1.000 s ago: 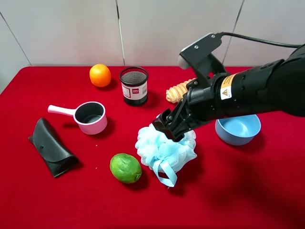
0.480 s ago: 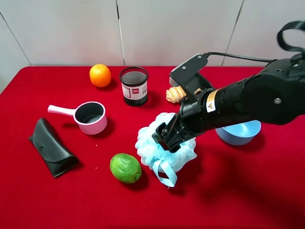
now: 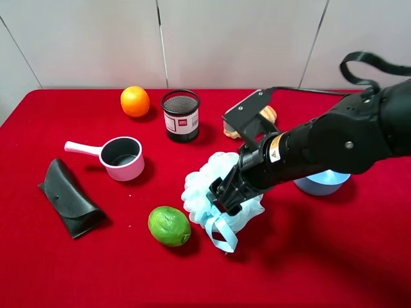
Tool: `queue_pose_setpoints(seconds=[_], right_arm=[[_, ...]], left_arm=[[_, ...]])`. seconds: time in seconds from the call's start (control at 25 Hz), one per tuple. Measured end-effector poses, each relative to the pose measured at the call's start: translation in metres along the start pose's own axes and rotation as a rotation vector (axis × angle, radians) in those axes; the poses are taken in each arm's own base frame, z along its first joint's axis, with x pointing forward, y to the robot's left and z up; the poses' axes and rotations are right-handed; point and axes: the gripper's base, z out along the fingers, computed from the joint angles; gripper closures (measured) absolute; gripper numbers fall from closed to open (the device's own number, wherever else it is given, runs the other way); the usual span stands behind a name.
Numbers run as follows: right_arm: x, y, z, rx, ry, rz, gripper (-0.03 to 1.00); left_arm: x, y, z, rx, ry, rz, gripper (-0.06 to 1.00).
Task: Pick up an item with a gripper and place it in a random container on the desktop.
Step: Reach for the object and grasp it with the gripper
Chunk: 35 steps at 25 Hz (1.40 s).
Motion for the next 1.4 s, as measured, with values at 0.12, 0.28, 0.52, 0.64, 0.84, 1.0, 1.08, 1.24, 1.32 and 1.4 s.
queue_pose_setpoints(seconds=[0.12,0.28,0.52,0.64,0.84,1.0,1.08,1.24,1.32,1.4], right_arm=[[0.002,0.0,0.005,0.0,0.015,0.0,0.27],[0.004,0.0,0.012,0.0,0.029,0.001,0.27],[0.008,0.0,0.022,0.0,0.049,0.005,0.27],[0.009,0.0,0.026,0.001,0.048,0.008,0.27],[0.012,0.0,0.035,0.002,0.068,0.008,0.27],[0.015,0.002,0.041,-0.001,0.077,0.003,0.27],[0.015,0.002,0.042,-0.001,0.076,0.002,0.27],[0.014,0.003,0.043,-0.002,0.065,-0.001,0.27],[0.014,0.003,0.043,-0.002,0.064,-0.001,0.27],[0.014,0.003,0.043,-0.002,0.064,-0.001,0.27]], left_arm=[[0.0,0.0,0.0,0.0,0.0,0.0,-0.04],[0.0,0.0,0.0,0.0,0.0,0.0,-0.04],[0.0,0.0,0.0,0.0,0.0,0.0,-0.04],[0.0,0.0,0.0,0.0,0.0,0.0,-0.04],[0.0,0.0,0.0,0.0,0.0,0.0,-0.04],[0.0,0.0,0.0,0.0,0.0,0.0,-0.04],[0.0,0.0,0.0,0.0,0.0,0.0,-0.04],[0.0,0.0,0.0,0.0,0.0,0.0,-0.04],[0.0,0.0,0.0,0.0,0.0,0.0,-0.04],[0.0,0.0,0.0,0.0,0.0,0.0,-0.04]])
